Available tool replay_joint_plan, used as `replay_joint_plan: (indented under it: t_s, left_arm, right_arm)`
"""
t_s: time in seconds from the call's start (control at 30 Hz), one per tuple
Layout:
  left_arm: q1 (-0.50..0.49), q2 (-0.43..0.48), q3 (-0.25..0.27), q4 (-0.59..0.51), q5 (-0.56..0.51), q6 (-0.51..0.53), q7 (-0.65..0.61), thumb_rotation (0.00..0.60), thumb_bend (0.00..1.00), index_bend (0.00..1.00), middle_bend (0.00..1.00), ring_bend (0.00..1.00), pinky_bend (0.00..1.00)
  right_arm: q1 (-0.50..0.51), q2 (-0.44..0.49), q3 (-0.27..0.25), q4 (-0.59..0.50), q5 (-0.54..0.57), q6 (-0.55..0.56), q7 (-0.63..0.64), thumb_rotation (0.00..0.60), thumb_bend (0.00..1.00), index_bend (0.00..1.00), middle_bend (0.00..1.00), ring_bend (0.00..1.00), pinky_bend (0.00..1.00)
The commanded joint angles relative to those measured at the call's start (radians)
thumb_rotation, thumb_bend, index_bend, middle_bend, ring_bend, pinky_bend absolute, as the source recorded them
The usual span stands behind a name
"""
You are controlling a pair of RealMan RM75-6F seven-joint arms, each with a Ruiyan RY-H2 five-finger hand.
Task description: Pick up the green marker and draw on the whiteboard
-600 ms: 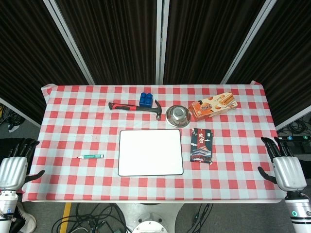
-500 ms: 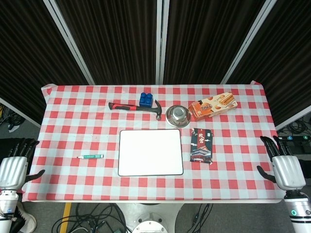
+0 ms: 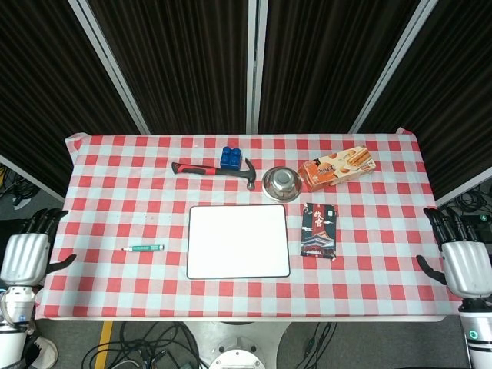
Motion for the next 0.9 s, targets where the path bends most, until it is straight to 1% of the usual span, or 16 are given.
replay_joint_plan:
  t_s: [0.03,0.07,0.1,0.13,0.17,0.2,0.3,0.4,0.53,0.6,0.8,0.9]
  left_arm:
    - [-0.072,0.0,-0.032,0.0,0.03,-0.06,0.013,0.6,0.1,0.3,0.3,0.38,0.7]
    - [-0.093,0.0,-0.039,-0.005,0.025,-0.086,0.021,0.6,0.1,0.33,0.32,0.43,0.76]
    - [-0.121,-0.001,-0.048,-0.015,0.005,-0.131,0.047,0.6,0.1,0.36,0.36,0.5,0.83]
    - [-0.142,0.0,-0.054,-0.027,-0.021,-0.173,0.079,0.6,0.1,0.38,0.39,0.56,0.87]
    - [-0.163,0.001,-0.06,-0.042,-0.053,-0.214,0.126,0.6,0.1,0.39,0.41,0.6,0.9]
    - [-0.192,0.0,-0.066,-0.06,-0.093,-0.261,0.203,0.6,0.1,0.39,0.42,0.64,0.91]
    - [-0.248,-0.023,-0.079,-0.097,-0.184,-0.335,0.348,0.6,0.1,0.39,0.42,0.7,0.94]
    - [-0.294,-0.068,-0.085,-0.12,-0.266,-0.377,0.441,0.6,0.1,0.39,0.42,0.75,0.96]
    - [-0.35,-0.121,-0.075,-0.129,-0.37,-0.404,0.583,0.6,0.1,0.39,0.42,0.78,0.98]
    - [-0.374,-0.146,-0.069,-0.139,-0.426,-0.415,0.633,0.6,0.12,0.39,0.42,0.79,0.99]
    - [-0.423,-0.206,-0.044,-0.163,-0.537,-0.405,0.725,0.6,0.13,0.39,0.42,0.8,0.99]
    - [-0.438,-0.237,-0.027,-0.166,-0.564,-0.384,0.758,0.6,0.14,0.39,0.42,0.8,0.99]
  right_arm:
    - [0.004,0.005,0.004,-0.003,-0.002,0.002,-0.003,0.6,0.16,0.05,0.12,0.03,0.14]
    - [0.005,0.007,0.005,-0.004,-0.003,0.002,-0.004,0.6,0.16,0.05,0.12,0.03,0.14]
    - [0.007,0.01,0.007,-0.006,-0.005,0.002,-0.005,0.6,0.16,0.05,0.12,0.03,0.14]
    - [0.009,0.012,0.008,-0.006,-0.006,0.002,-0.007,0.6,0.16,0.05,0.12,0.03,0.14]
    - [0.01,0.014,0.008,-0.006,-0.007,0.001,-0.01,0.6,0.16,0.05,0.12,0.03,0.14]
    - [0.011,0.017,0.008,-0.007,-0.008,0.001,-0.014,0.6,0.16,0.05,0.12,0.03,0.14]
    - [0.013,0.022,0.01,-0.011,-0.008,0.001,-0.015,0.6,0.16,0.05,0.12,0.03,0.14]
    - [0.011,0.026,0.01,-0.011,-0.003,0.001,-0.013,0.6,0.16,0.05,0.12,0.03,0.14]
    - [0.009,0.03,0.007,-0.011,0.01,-0.006,-0.012,0.6,0.16,0.05,0.12,0.03,0.14]
    - [0.008,0.029,0.007,-0.011,0.016,-0.009,-0.011,0.6,0.16,0.05,0.12,0.03,0.14]
    - [0.011,0.027,0.001,-0.011,0.024,-0.025,-0.009,0.6,0.16,0.05,0.12,0.03,0.14]
    - [0.01,0.024,-0.001,-0.01,0.028,-0.029,-0.008,0.6,0.16,0.05,0.12,0.03,0.14]
